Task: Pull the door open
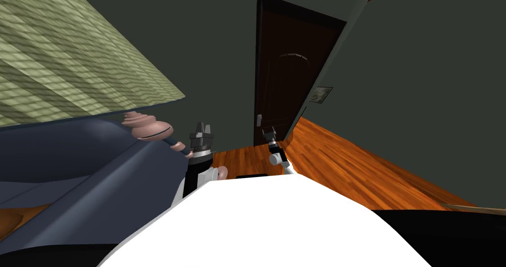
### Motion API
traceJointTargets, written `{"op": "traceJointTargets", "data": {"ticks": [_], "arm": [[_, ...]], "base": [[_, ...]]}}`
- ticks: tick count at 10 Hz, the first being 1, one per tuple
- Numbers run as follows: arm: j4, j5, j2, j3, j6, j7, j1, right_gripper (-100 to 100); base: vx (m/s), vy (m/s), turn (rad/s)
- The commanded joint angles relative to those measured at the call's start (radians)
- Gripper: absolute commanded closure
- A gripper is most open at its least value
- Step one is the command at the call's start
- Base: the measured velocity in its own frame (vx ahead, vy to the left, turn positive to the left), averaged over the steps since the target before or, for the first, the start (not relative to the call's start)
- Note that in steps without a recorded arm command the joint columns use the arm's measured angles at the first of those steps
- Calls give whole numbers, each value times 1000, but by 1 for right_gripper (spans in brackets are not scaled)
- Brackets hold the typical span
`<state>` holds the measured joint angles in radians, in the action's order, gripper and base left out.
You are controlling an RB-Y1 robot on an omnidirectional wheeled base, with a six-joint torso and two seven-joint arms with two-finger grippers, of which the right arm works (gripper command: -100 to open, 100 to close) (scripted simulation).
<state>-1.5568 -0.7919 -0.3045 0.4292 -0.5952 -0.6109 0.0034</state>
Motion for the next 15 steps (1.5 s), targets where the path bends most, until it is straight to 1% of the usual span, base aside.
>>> {"op": "traceJointTargets", "data": {"ticks": [1,7,12,15], "arm": [[36,-41,-9,19,1,-25,-22,-100],[160,-184,-54,78,5,-117,-97,-100],[251,-290,-88,122,8,-185,-153,-100],[299,-346,-105,145,9,-220,-182,-100]], "base": [[89,-25,71],[99,-23,58],[88,-24,52],[87,-21,43]]}}
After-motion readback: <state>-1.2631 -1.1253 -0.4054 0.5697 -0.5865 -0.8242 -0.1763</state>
